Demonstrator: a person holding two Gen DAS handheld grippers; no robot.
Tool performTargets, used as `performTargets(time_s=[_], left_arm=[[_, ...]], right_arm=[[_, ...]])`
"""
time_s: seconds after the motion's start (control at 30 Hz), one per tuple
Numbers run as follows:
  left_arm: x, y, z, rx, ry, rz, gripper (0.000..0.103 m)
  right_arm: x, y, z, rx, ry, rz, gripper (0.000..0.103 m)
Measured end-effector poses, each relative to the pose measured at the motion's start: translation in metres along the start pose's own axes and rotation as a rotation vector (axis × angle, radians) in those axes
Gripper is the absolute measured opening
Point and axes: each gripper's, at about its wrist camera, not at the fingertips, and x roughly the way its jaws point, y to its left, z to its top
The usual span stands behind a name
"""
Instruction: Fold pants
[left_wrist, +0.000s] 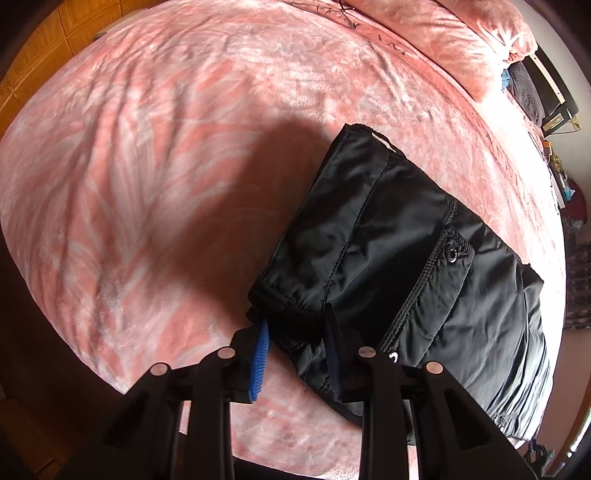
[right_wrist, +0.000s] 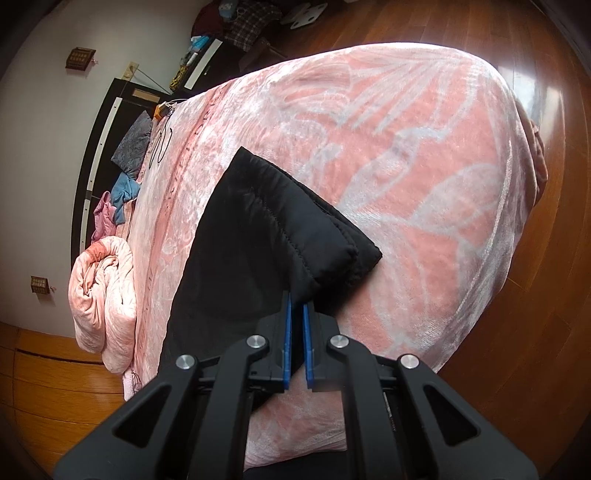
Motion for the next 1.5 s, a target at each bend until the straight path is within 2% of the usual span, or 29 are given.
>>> performTargets(time_s=[0.1, 0.17, 0.23, 0.27, 0.3, 0.37, 0.43, 0.5, 0.53, 0.63, 0.77, 0.93, 1.13, 1.37, 1.5], left_arm=[[0.003, -0.005, 0.000, 0.025, -0.003, 0.026, 0.029], [-0.001, -0.010, -0.002, 0.073, -0.025, 0.044, 0.030], [-0.008, -0.010, -0.006, 0.096, -0.051, 0.052, 0.036], [-0.014, -0.007, -0.009, 0.103, -0.071, 0.067, 0.047], [-0.020, -0.005, -0.011, 0.110, -0.098, 0.085, 0.064], [-0.032, -0.002, -0.017, 0.119, -0.153, 0.105, 0.075], [-0.042, -0.001, -0.022, 0.125, -0.187, 0.092, 0.079], [-0.051, -0.001, -0.028, 0.125, -0.235, 0.072, 0.091], [-0.055, -0.003, -0.030, 0.133, -0.264, 0.066, 0.092], [-0.057, -0.008, -0.035, 0.152, -0.299, 0.051, 0.094], [-0.046, -0.016, -0.035, 0.153, -0.282, 0.050, 0.094], [-0.036, -0.020, -0.038, 0.101, -0.268, 0.001, 0.094], [-0.023, -0.020, -0.039, 0.047, -0.240, 0.009, 0.094], [-0.012, -0.023, -0.041, 0.031, -0.224, 0.038, 0.094], [-0.006, -0.023, -0.042, -0.001, -0.206, 0.025, 0.094]], right_arm=[[0.009, -0.006, -0.001, -0.006, 0.018, -0.022, 0.005], [0.006, -0.010, 0.000, 0.013, 0.020, 0.012, 0.007], [-0.006, -0.011, 0.002, 0.044, 0.007, 0.061, 0.017], [-0.014, -0.012, 0.003, 0.046, -0.007, 0.072, 0.020], [-0.022, -0.012, 0.004, 0.041, -0.020, 0.078, 0.026], [-0.034, -0.014, 0.008, 0.042, -0.032, 0.100, 0.036], [-0.043, -0.018, 0.010, 0.047, -0.043, 0.107, 0.042], [-0.046, -0.023, 0.011, 0.059, -0.052, 0.116, 0.051], [-0.046, -0.027, 0.010, 0.071, -0.053, 0.123, 0.054], [-0.038, -0.036, 0.008, 0.101, -0.039, 0.153, 0.055], [-0.022, -0.038, 0.007, 0.115, -0.022, 0.180, 0.059], [-0.005, -0.041, 0.009, 0.126, -0.016, 0.216, 0.059], [0.011, -0.045, 0.009, 0.117, -0.016, 0.252, 0.062], [0.024, -0.042, 0.013, 0.090, -0.015, 0.305, 0.062], [0.024, -0.049, 0.014, 0.090, -0.021, 0.337, 0.059]])
